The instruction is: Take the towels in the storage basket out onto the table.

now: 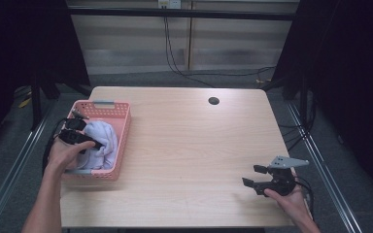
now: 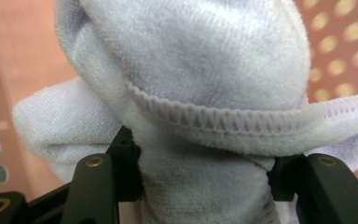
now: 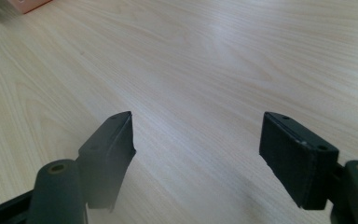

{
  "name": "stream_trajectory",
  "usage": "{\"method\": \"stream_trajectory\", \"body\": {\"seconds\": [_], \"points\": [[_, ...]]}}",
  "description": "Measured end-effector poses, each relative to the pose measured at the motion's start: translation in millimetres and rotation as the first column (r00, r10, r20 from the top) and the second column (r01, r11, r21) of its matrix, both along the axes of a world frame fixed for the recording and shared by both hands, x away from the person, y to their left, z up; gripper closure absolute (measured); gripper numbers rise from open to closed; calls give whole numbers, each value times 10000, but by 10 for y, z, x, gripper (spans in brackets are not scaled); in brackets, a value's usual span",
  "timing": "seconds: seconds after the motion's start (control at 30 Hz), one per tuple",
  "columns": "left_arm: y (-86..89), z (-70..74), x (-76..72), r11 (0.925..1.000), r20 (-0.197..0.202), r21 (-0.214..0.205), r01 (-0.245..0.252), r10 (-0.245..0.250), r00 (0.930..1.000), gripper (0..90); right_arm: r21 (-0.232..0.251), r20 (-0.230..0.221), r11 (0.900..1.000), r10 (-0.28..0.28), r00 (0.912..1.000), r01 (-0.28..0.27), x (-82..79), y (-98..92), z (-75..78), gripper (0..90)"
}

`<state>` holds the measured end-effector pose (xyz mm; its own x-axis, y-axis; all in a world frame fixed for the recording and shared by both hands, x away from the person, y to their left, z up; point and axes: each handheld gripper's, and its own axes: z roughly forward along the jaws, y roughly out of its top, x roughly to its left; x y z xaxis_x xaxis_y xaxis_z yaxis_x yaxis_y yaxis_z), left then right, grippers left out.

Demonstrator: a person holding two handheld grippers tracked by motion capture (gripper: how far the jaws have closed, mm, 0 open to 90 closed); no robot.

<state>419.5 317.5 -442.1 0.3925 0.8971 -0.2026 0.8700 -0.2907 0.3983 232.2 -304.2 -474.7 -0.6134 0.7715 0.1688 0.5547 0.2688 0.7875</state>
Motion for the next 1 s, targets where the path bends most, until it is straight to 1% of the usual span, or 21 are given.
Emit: {"method": "stream_trajectory", "body": {"seconds": [0.03,0.07,0.1,0.13,0.17,0.2,0.23,0.27,0.37,0.4,0.5,0.57,0.6,0.63,0.7,0.73,0.8,0.87,0.9,0.93,1.0], "points": [[23,17,-6,9999,105,-119,3,-2,9999,437,27,0,10000,-3,10000,3,0,-2,0,256],[54,52,-22,9995,143,-283,-123,127,9998,438,47,2,10000,6,10000,-6,1,-2,-1,256],[88,80,-31,9993,228,-367,-65,73,9997,440,12,-23,10000,22,10000,-22,0,-4,-2,256],[107,103,-48,9983,284,-566,-148,165,9995,440,13,-31,10000,25,10000,-25,-1,-3,-1,256],[126,127,-58,9983,332,-566,-107,126,9994,440,23,-28,10000,35,10000,-35,-3,-3,-1,256],[137,161,-81,9976,494,-668,-160,194,9986,440,23,-34,10000,23,10000,-23,-6,-2,1,255],[151,181,-90,9975,574,-708,-56,96,9983,440,31,-14,10000,38,10000,-38,-5,-4,0,249],[158,210,-104,9964,622,-848,-93,146,9980,440,62,-59,10000,3,10000,-2,-7,-5,2,247],[201,298,-123,9939,946,-1097,-123,228,9953,439,96,-25,9999,-65,10000,65,-7,-2,8,247],[220,340,-122,9920,960,-1254,-109,230,9951,438,128,-17,9999,-39,10000,39,-8,-2,8,246],[221,435,-129,9917,1151,-1287,-41,191,9932,438,69,10,10000,-30,10000,30,-11,-6,9,246],[222,498,-125,9908,1193,-1335,-207,368,9922,438,102,8,9999,-40,10000,40,-10,-10,11,245],[222,531,-127,9908,1377,-1344,-180,366,9898,438,103,-3,9999,-71,10000,71,-9,-8,11,245],[226,551,-129,9910,1445,-1330,-125,319,9890,438,86,-38,9999,-73,10000,73,-8,-6,11,241],[217,605,-145,9893,1592,-1440,-237,468,9861,438,58,27,10000,-16,10000,16,-8,-10,10,238],[233,629,-148,9901,1642,-1400,-75,307,9860,438,42,22,10000,-34,10000,34,-11,-12,13,237],[241,666,-171,9886,1782,-1500,-96,366,9833,438,65,23,10000,-67,10000,67,-12,-15,16,234],[264,686,-183,9877,1803,-1560,-91,376,9829,437,69,17,9999,-76,10000,76,-12,-16,17,234],[282,696,-189,9883,1772,-1524,-16,289,9838,437,92,17,9999,-66,10000,65,-12,-16,18,234],[300,703,-191,9891,1827,-1469,-36,307,9827,437,67,22,10000,-62,10000,62,-12,-15,17,233],[326,714,-203,9869,1832,-1608,-130,428,9821,437,71,39,10000,-26,10000,26,-11,-15,18,231]]}}
